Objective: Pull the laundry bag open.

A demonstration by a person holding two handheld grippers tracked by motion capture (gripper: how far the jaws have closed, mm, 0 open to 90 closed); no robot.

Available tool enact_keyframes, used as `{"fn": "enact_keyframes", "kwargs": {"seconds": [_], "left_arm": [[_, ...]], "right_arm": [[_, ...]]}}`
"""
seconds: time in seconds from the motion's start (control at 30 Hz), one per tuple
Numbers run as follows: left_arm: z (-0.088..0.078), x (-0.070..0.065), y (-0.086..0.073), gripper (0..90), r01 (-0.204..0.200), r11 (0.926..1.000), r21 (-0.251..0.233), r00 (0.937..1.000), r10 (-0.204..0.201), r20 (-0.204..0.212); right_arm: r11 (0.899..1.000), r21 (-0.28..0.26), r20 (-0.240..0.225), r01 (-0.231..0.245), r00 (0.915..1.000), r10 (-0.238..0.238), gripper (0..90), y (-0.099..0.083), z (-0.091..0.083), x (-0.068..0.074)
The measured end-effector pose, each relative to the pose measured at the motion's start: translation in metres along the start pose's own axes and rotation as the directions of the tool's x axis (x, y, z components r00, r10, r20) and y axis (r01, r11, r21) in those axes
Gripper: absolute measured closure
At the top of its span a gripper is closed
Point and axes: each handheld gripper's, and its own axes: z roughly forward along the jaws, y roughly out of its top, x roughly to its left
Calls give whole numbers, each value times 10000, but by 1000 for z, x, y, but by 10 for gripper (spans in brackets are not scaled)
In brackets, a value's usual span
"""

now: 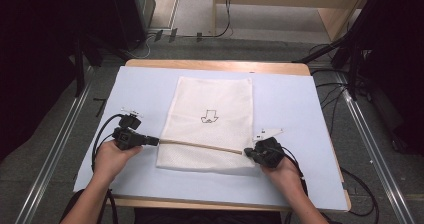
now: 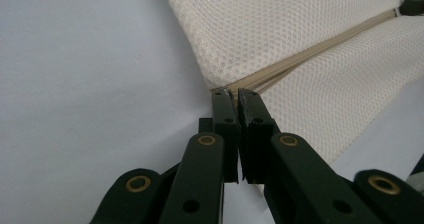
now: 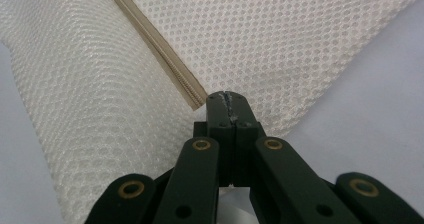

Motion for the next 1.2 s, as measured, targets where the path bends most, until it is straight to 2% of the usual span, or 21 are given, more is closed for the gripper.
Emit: {"fn": "enact_keyframes", "kwargs": {"seconds": [0.17, 0.3, 0.37, 0.5, 0.63, 0.77, 0.8, 0.93, 1.13, 1.2], "left_arm": [[1, -3, -3, 886, -45, 10000, 37, 10000, 45, 14], [1, -3, -6, 885, -101, 9999, 137, 9999, 100, 110], [2, -4, -6, 885, -79, 9998, 207, 9999, 77, 114], [3, -6, -7, 884, -199, 9992, 348, 9998, 197, 66], [6, -6, -12, 884, -25, 9991, 428, 9995, 11, 323], [5, -7, -12, 883, -116, 9991, 418, 9994, 103, 321], [6, -7, -13, 882, -125, 9987, 493, 9993, 107, 356], [6, -8, -12, 882, -104, 9990, 434, 9992, 86, 396], [6, -5, -14, 874, -123, 9993, 360, 9986, 105, 517], [5, -4, -14, 869, -119, 9996, 256, 9983, 104, 582]], "right_arm": [[10000, 42, -52, 26, 10000, -26, 900, 1, 0, -1], [9999, 85, 195, -77, 9998, 75, 900, 0, -3, -8], [9995, 36, -48, -307, 9995, 307, 900, -1, -3, -11], [9997, 46, -22, -224, 9997, 224, 900, -1, -2, -10], [9997, 43, -117, -245, 9996, 246, 900, -1, -2, -12], [9998, 100, -203, -173, 9996, 175, 900, 1, -4, -12], [9996, 14, -277, -282, 9992, 282, 900, 1, -6, -12], [9994, -330, -375, -101, 9993, 88, 900, 3, -10, -10], [9996, -275, -476, 12, 9989, -25, 900, 5, -9, -6], [9995, -316, -489, -92, 9988, 76, 900, 5, -10, -5]]}}
